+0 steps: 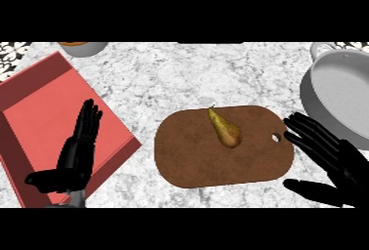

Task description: Pick the pear from the cutting board and place it in the pot

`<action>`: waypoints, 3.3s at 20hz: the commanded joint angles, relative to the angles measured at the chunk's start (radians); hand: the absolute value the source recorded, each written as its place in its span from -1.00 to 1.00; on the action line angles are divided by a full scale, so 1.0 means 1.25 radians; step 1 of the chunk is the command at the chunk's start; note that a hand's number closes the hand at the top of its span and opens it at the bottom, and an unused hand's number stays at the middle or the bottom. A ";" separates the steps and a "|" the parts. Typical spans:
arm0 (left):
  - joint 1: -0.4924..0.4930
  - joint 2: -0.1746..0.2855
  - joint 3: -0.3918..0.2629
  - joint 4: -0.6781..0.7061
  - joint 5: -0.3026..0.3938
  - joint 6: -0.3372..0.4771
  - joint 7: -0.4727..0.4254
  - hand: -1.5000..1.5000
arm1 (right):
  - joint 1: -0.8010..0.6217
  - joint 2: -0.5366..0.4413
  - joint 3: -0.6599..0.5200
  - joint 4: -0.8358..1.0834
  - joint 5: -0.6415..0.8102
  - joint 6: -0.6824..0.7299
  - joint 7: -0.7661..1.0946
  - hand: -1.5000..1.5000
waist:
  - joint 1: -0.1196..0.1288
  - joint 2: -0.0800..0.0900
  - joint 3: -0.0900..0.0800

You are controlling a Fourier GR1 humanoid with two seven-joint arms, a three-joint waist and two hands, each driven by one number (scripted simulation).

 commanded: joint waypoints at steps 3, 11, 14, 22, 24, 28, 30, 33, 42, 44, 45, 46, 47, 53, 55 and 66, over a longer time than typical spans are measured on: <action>0.004 0.011 0.012 0.005 0.007 -0.019 -0.002 0.00 | -0.014 0.019 0.120 -0.070 0.225 0.058 0.285 -1.00 | 0.004 0.002 0.000; 0.016 -0.016 0.008 0.008 -0.011 -0.026 -0.005 0.00 | -0.124 0.187 0.178 0.027 0.340 0.147 0.403 -1.00 | 0.004 0.003 0.002; -0.025 -0.021 0.023 0.036 -0.005 -0.023 0.000 0.00 | -0.136 0.191 0.196 0.039 0.406 0.183 0.490 -1.00 | 0.003 0.003 0.002; -0.018 -0.020 0.047 0.021 -0.010 -0.052 0.011 0.00 | -0.203 0.244 0.107 0.211 0.414 0.195 0.385 -1.00 | 0.005 0.004 0.002; -0.055 -0.053 0.038 0.060 -0.047 -0.014 -0.010 0.00 | -0.228 0.302 0.129 0.232 0.442 0.201 0.415 -1.00 | 0.004 0.004 0.002; -0.020 -0.064 0.020 0.008 -0.058 -0.027 0.020 0.00 | -0.179 0.306 0.104 0.219 0.486 0.177 0.381 -1.00 | 0.003 0.003 0.002; 0.000 -0.073 -0.002 0.008 -0.068 -0.031 0.003 0.00 | -0.254 0.324 0.086 0.314 0.489 0.168 0.360 -1.00 | 0.005 0.004 0.002; -0.011 -0.070 0.032 0.037 -0.062 -0.035 -0.007 0.00 | -0.251 0.351 0.075 0.316 0.515 0.170 0.372 -1.00 | 0.004 0.004 0.002; -0.022 -0.045 0.064 0.021 -0.042 -0.071 0.016 0.00 | -0.268 0.370 0.053 0.406 0.563 0.030 0.286 1.00 | 0.005 0.004 0.002; -0.042 -0.074 0.039 0.016 -0.070 -0.034 0.043 0.00 | -0.286 0.370 0.038 0.417 0.557 -0.013 0.251 1.00 | 0.005 0.004 0.002; -0.031 -0.058 0.062 0.052 -0.054 -0.062 -0.002 0.00 | -0.267 0.388 0.067 0.371 0.576 0.003 0.273 1.00 | 0.003 0.004 0.002; -0.027 -0.049 0.079 0.028 -0.037 -0.066 0.014 0.00 | -0.284 0.380 0.031 0.440 0.566 -0.045 0.236 1.00 | 0.006 0.004 0.002; -0.007 -0.064 0.038 -0.042 -0.068 -0.041 0.076 0.00 | -0.269 0.381 0.036 0.413 0.562 -0.033 0.231 1.00 | 0.006 0.003 0.002; -0.004 -0.053 0.072 0.041 -0.047 -0.085 -0.021 0.00 | -0.303 0.395 0.017 0.394 0.573 -0.014 0.227 1.00 | 0.004 0.003 0.002; -0.022 -0.074 0.051 -0.003 -0.077 -0.041 0.038 0.00 | -0.263 0.407 0.031 0.378 0.603 -0.068 0.230 1.00 | 0.003 0.003 0.002; -0.027 -0.061 0.057 -0.011 -0.063 -0.063 0.017 0.00 | -0.425 0.315 -0.442 0.550 0.566 -0.046 0.792 1.00 | 0.014 0.047 -0.003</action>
